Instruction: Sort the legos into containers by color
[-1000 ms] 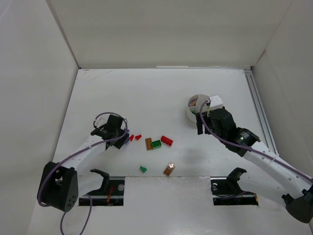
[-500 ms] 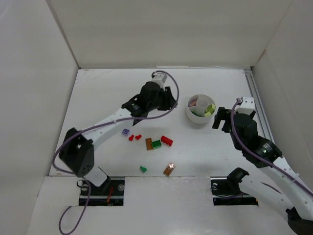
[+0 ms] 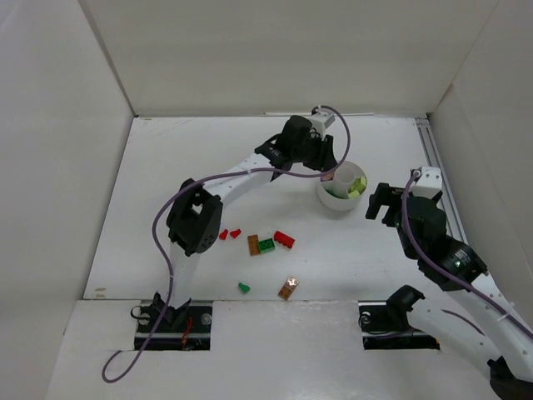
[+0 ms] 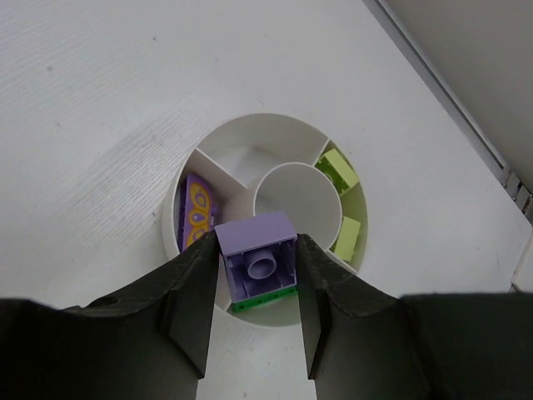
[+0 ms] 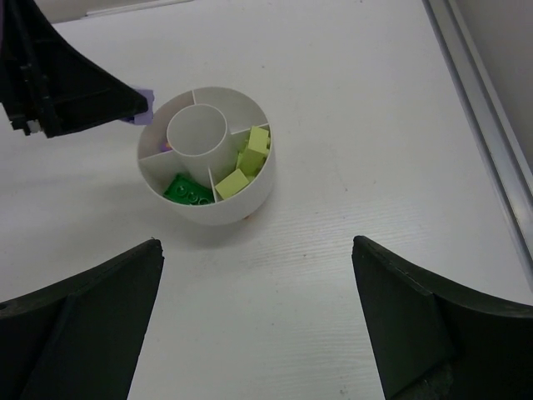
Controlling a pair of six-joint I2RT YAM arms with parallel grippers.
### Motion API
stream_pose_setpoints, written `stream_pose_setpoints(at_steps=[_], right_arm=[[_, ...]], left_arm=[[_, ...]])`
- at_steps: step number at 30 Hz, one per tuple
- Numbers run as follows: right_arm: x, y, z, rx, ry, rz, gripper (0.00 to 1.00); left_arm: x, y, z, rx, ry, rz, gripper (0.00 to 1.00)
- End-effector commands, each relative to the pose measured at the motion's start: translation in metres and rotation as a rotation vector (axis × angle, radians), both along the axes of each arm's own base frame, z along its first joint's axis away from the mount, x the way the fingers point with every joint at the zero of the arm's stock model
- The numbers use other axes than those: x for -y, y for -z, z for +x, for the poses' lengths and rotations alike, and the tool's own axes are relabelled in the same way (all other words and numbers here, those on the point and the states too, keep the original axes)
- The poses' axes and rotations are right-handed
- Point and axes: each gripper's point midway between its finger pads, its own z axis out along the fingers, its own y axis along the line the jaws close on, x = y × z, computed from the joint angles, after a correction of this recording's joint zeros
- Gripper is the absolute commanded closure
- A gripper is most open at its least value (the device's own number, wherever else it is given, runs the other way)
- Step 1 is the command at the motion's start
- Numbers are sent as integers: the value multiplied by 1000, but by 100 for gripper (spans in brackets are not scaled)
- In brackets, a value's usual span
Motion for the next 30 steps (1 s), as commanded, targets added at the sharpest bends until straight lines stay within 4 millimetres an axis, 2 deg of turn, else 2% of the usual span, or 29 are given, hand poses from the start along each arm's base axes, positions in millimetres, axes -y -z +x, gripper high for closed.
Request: stream_pose_setpoints(at_steps=[1, 4, 8, 9, 11, 13, 17, 18, 20, 23, 24, 26, 28, 29, 30], right_arm=[[8, -16, -1, 37, 28, 4, 0], [9, -16, -1, 39, 37, 1, 0], [10, -15, -2, 32, 37, -4, 0], [10, -15, -2, 32, 37, -4, 0], [10, -15, -2, 32, 37, -4, 0], [10, -15, -2, 32, 37, -4, 0], [10, -15, -2, 32, 37, -4, 0], [10, -15, -2, 32, 37, -4, 0], [10, -15, -2, 32, 37, -4, 0], [11, -17, -3, 40, 37, 2, 0], [12, -18, -5, 48, 37, 8, 0], [10, -18, -5, 44, 19, 2, 0], [1, -23, 0, 61, -37, -26, 0], [-10, -23, 1, 56, -103, -29, 0], [-17, -22, 4, 51, -140, -41, 0]], left_arm=[[10, -18, 6, 40, 41, -20, 86], [14, -9, 4, 19, 68, -20, 86], [15, -11, 7, 32, 59, -25, 78], [14, -6, 6, 24, 59, -18, 76], [13, -1, 3, 13, 67, -14, 68], [14, -2, 1, 9, 78, -18, 54], [13, 0, 0, 1, 78, -11, 35], [13, -5, -1, 8, 78, -17, 31], [13, -5, -1, 8, 78, -17, 31], [9, -18, -4, 22, 78, -29, 31], [8, -32, -6, 47, 78, -49, 31], [6, -44, -9, 54, 74, -67, 30], [-11, -64, -10, 72, 50, -90, 27], [-19, -71, -12, 68, 35, -103, 22], [-31, -54, -18, 38, 20, -89, 20]])
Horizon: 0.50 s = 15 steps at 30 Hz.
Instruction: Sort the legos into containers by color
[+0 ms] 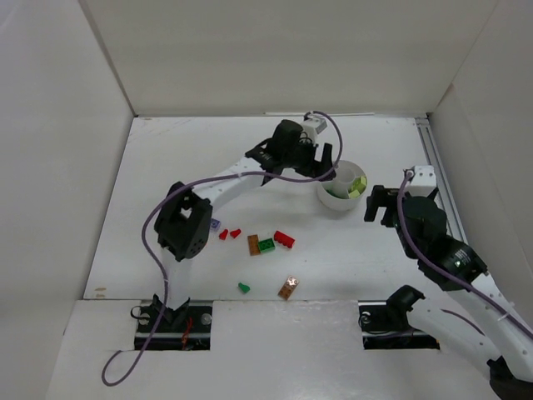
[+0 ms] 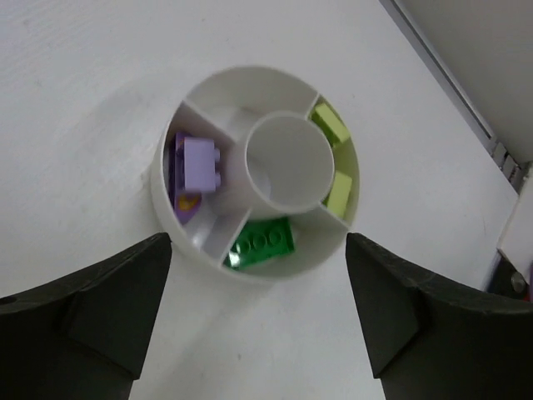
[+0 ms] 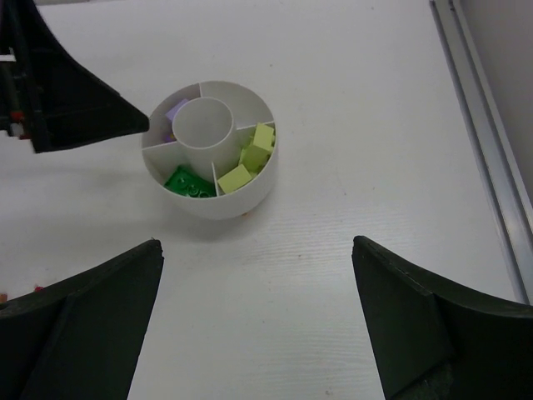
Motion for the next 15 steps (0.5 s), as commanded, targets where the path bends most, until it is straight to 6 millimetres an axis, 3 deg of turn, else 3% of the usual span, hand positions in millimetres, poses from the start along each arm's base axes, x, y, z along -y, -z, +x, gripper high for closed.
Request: stream_pose_setpoints(at_steps=[1, 2, 3, 4, 6, 7, 8, 9, 10, 11, 13, 14, 15], right_arm=[[-26, -17, 13, 34, -144, -40, 0], [-41, -13, 16, 18, -221, -46, 0], [-50, -9, 19, 5, -268, -61, 0], [-64, -2, 29, -13, -321, -97, 0], [-99, 6, 31, -34, -478, -98, 0], [-117, 6, 31, -31, -543, -99, 0], [-139, 13, 40, -27, -603, -125, 0], [-157, 17, 40, -25, -668, -133, 0], [-182, 18, 35, -11, -743, -148, 0], [-207, 25, 44, 3, -807, -196, 0], [-248, 34, 38, 6, -914, -239, 0], [-268, 26, 40, 34, -947, -253, 0], [-290, 47, 45, 12, -985, -303, 0]], left_arm=[[-43, -98, -21, 118, -39, -148, 16], [-62, -99, -17, 134, -128, -140, 10], [-86, -68, -25, 64, -209, -103, 0], [-108, -101, -40, 109, -266, -150, 0], [-155, -97, -45, 92, -498, -125, 0], [-178, -63, -63, -19, -589, -76, 0], [-205, -83, -78, -11, -675, -126, 0], [-227, -80, -85, -18, -766, -117, 0], [-247, -52, -105, -77, -807, -51, 0], [-262, -71, -124, -93, -857, -151, 0], [-291, -57, -150, -164, -959, -151, 0], [-301, -49, -161, -187, -984, -159, 0], [-313, -61, -176, -176, -997, -229, 0]])
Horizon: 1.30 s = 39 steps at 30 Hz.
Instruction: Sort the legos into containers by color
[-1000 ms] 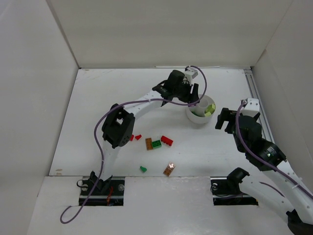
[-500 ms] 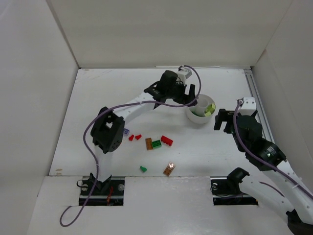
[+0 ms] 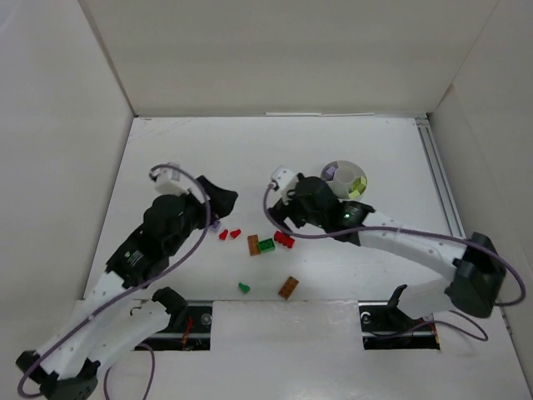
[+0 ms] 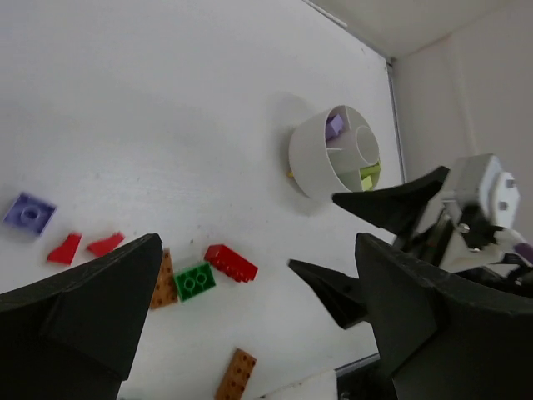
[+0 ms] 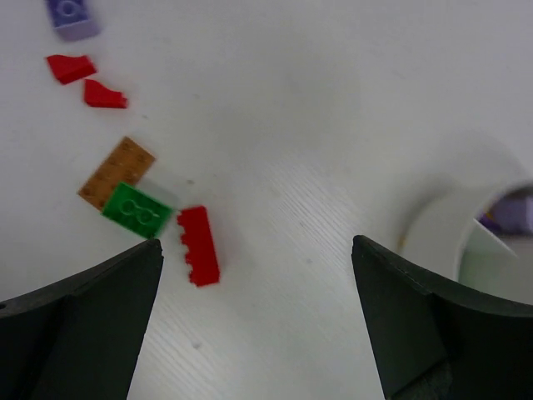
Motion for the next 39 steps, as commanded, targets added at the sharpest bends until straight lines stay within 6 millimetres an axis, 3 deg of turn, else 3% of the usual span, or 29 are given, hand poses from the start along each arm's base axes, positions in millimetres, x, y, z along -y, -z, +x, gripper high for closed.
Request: stream_pose_setpoints(at_steps=[1, 2, 3, 5, 6, 7, 14, 16, 24, 32, 35, 38, 39], right_arm=[[-87, -39, 12, 164, -206, 83, 0], [-104, -35, 7, 167, -245, 72, 0], [-127, -27, 13, 165, -275, 70, 0], [-150, -16, 14, 152, -317, 83, 0], [-165, -20, 14, 159, -342, 105, 0], [-180, -3, 15, 140, -354, 106, 0], [-247, 38, 9, 133, -411, 68, 1], [-254, 48, 12, 119, -406, 65, 3], [-274, 93, 22, 59, -375, 47, 9], [-273, 115, 33, 56, -307, 14, 28], [-272, 123, 33, 49, -307, 4, 41], [-273, 123, 31, 39, -311, 12, 63], [-275, 113, 30, 44, -320, 29, 68]], left_arm=[[-53, 37, -34, -173, -255, -91, 0], [-67, 51, -47, -220, -294, -78, 0], [-77, 44, -57, -198, -319, -124, 0], [-94, 40, -66, -197, -393, -184, 0], [-102, 39, -74, -207, -412, -187, 0], [-109, 33, -80, -189, -423, -215, 0], [-148, 11, -108, -162, -520, -259, 0], [-158, 10, -114, -155, -545, -244, 0], [-162, 6, -120, -123, -535, -275, 0], [-161, 4, -121, -122, -526, -284, 0], [-161, 4, -121, -122, -526, -284, 0], [-161, 4, -121, -122, -526, -284, 0], [-161, 4, -121, -122, -526, -284, 0]])
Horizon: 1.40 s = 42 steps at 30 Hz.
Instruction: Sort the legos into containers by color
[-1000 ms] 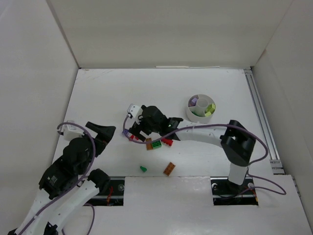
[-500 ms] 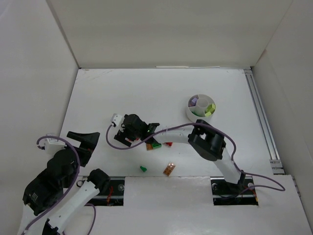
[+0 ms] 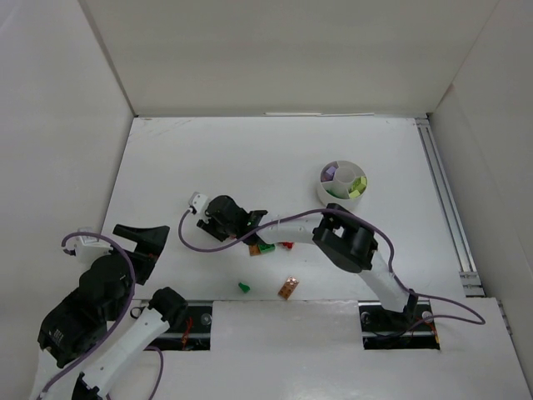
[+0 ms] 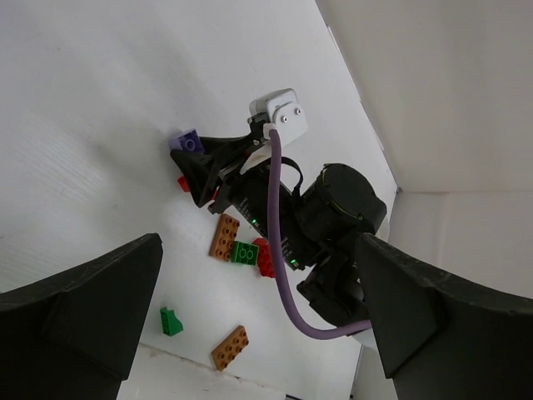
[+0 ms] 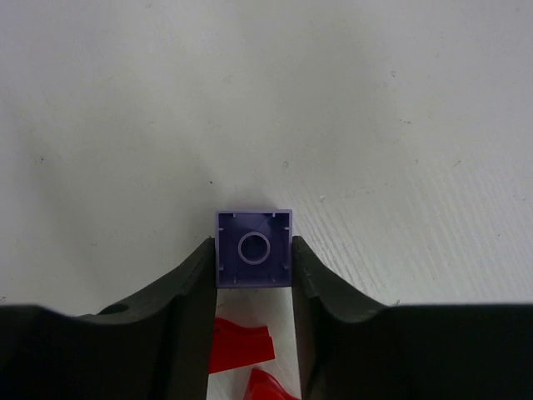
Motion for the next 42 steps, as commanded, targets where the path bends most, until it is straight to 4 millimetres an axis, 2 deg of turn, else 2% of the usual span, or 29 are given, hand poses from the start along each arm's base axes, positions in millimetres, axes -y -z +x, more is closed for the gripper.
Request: stream_pose_setpoints(at_steps=[1, 2, 3, 5, 6, 9, 10, 11, 12, 13, 15, 16, 17, 18, 19, 20, 22, 23, 24, 25, 26, 28, 30, 31, 34, 36, 37, 38, 42], right_arm=[[-13, -28, 6, 26, 6, 80, 71], [-10, -32, 6, 33, 13, 82, 73], [-11, -52, 7, 47, 13, 112, 75], [-8, -70, 7, 63, 21, 134, 79], [-7, -95, 8, 86, 29, 170, 79], [7, -118, 8, 113, 57, 190, 80], [17, -141, 12, 134, 79, 220, 80], [25, -147, 16, 138, 91, 225, 80], [44, -140, 27, 133, 123, 204, 80], [59, -159, 32, 143, 161, 235, 80], [90, -164, 45, 149, 226, 234, 80], [120, -150, 57, 136, 295, 200, 80], [140, -167, 61, 148, 342, 223, 80], [162, -166, 69, 156, 394, 202, 80], [192, -165, 84, 150, 475, 195, 80], [216, -162, 84, 127, 530, 183, 79], [252, -157, 95, 116, 617, 161, 79], [279, -155, 106, 112, 689, 148, 79], [294, -148, 106, 101, 721, 116, 79], [307, -150, 109, 109, 757, 105, 79], [322, -148, 114, 111, 799, 85, 79], [341, -141, 114, 101, 844, 38, 79], [358, -143, 117, 106, 891, 22, 79], [364, -141, 118, 101, 902, 13, 79], [378, -140, 119, 90, 922, 20, 76], [380, -139, 120, 85, 909, 17, 74], [378, -137, 119, 87, 886, 7, 74], [379, -137, 119, 91, 880, 0, 72], [371, -126, 126, 86, 846, -8, 69]], left_arm=[[-4, -7, -2, 22, -10, -14, 0], [-3, -6, -1, 15, -10, -8, 0], [-3, -6, -1, 14, -10, -8, 0], [-1, -2, 1, -3, -10, 5, 0], [0, -2, 4, -4, -10, 6, 0], [8, 1, 12, -14, 6, 27, 0], [11, -1, 15, -15, 6, 29, 0], [15, 3, 18, -24, 24, 45, 0], [22, 0, 23, -7, 51, 55, 0], [26, 4, 29, -22, 59, 82, 0], [35, 1, 39, -9, 78, 89, 0], [38, 4, 43, -15, 83, 104, 0], [43, 6, 49, -27, 88, 124, 0], [48, 4, 53, -22, 107, 129, 0], [58, -5, 63, 21, 131, 122, 0], [69, -4, 70, 17, 180, 163, 0], [84, -8, 82, 32, 225, 185, 0], [92, -14, 91, 60, 239, 185, 0], [100, -2, 102, 19, 252, 228, 0], [107, 4, 106, -1, 275, 246, 0], [114, -5, 113, 17, 293, 250, 0], [128, 9, 126, -32, 345, 296, 0], [141, 2, 135, -4, 394, 315, 0], [142, 8, 143, -18, 399, 325, 0], [151, 7, 153, 4, 459, 313, 0], [145, 9, 159, 6, 461, 294, 0], [143, 18, 161, -16, 468, 305, 0], [138, 15, 165, -7, 452, 294, 0], [136, 29, 164, -33, 471, 292, 0]])
